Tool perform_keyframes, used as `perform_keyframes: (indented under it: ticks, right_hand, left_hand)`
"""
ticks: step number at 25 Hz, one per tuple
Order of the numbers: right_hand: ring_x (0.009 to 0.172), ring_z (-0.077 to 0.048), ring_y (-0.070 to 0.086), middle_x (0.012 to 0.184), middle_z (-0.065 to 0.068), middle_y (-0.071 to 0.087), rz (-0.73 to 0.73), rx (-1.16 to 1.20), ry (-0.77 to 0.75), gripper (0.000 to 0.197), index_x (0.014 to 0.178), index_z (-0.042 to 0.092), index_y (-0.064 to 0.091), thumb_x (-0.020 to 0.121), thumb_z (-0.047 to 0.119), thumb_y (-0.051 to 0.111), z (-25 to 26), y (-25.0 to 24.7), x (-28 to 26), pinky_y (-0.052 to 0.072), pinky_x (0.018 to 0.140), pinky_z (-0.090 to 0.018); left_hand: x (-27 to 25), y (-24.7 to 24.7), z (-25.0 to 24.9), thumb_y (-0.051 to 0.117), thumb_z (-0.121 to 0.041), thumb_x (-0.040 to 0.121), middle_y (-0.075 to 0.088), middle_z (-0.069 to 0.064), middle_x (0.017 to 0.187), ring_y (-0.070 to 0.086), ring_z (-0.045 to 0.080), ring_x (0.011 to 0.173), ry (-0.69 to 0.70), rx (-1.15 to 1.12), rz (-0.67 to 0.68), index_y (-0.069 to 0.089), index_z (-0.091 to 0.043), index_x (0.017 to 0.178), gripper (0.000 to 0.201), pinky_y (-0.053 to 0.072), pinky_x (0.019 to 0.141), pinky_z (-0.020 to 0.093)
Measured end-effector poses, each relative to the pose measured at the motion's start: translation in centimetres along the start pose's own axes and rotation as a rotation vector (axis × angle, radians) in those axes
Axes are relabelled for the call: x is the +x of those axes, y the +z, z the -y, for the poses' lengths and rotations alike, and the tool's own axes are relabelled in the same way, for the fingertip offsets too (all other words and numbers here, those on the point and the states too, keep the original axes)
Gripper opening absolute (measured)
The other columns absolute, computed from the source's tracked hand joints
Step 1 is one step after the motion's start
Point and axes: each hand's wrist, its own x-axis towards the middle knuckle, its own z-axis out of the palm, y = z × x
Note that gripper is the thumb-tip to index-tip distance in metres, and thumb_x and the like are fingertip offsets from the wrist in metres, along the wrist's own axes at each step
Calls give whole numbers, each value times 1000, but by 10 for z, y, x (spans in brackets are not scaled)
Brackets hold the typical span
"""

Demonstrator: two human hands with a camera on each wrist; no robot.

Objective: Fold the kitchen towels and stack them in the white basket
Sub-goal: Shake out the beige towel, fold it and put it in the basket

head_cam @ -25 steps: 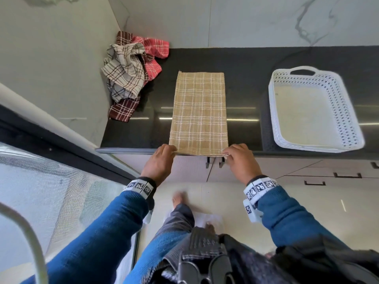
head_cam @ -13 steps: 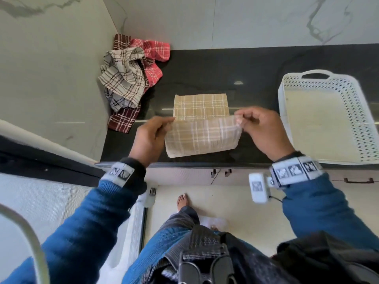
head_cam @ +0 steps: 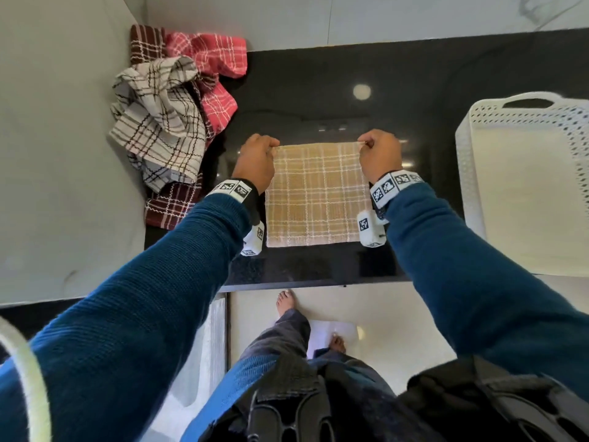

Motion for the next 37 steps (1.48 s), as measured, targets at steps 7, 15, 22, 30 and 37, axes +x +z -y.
perform_keyframes:
  ticks: [7, 15, 22, 30, 37]
  right_hand:
    - [97, -19, 65, 114, -5, 69, 15, -90, 29, 23, 115, 14, 68, 100, 7, 53, 2, 3, 2, 53, 82, -29]
    - [149, -33, 32, 162, -13, 33, 325, -436, -311, 51, 152, 13, 37, 103, 21, 46, 46, 29, -49, 30, 119, -58]
    - [152, -31, -25, 163, -5, -33, 517, -746, -184, 87, 159, 20, -22, 98, 71, 12, -21, 10, -52, -9, 121, -65]
    - [158, -31, -6, 171, -13, -10, 485, -585, -302, 79, 162, 8, 0, 104, 43, 39, 10, 23, -113, 3, 126, -57]
    - [156, -24, -18, 170, -7, -20, 417, -640, -423, 92, 162, 10, -10, 98, 72, 15, -67, 5, -146, 1, 126, -55]
  left_hand:
    - [8, 3, 1, 47, -9, 102, 54, 7, 129, 60, 25, 111, 52, 64, 14, 64, -10, 126, 30, 44, 100, 31]
    - [-38, 26, -50, 39, -25, 103, 51, 8, 145, 47, 27, 129, 412, 544, 117, 47, -13, 145, 45, 38, 110, 44]
    - [-47, 10, 8, 7, -52, 105, -11, 1, 171, -13, 24, 157, 272, 770, 362, -3, -19, 163, 67, -9, 126, 51]
    - [-103, 42, -45, 28, -31, 106, 1, 13, 171, 1, 30, 158, 226, 646, 302, 8, -7, 162, 64, 5, 127, 50]
    - [-156, 44, 10, 7, -64, 101, -7, 9, 171, -6, 26, 158, 181, 608, 268, -4, -11, 162, 82, 2, 128, 50]
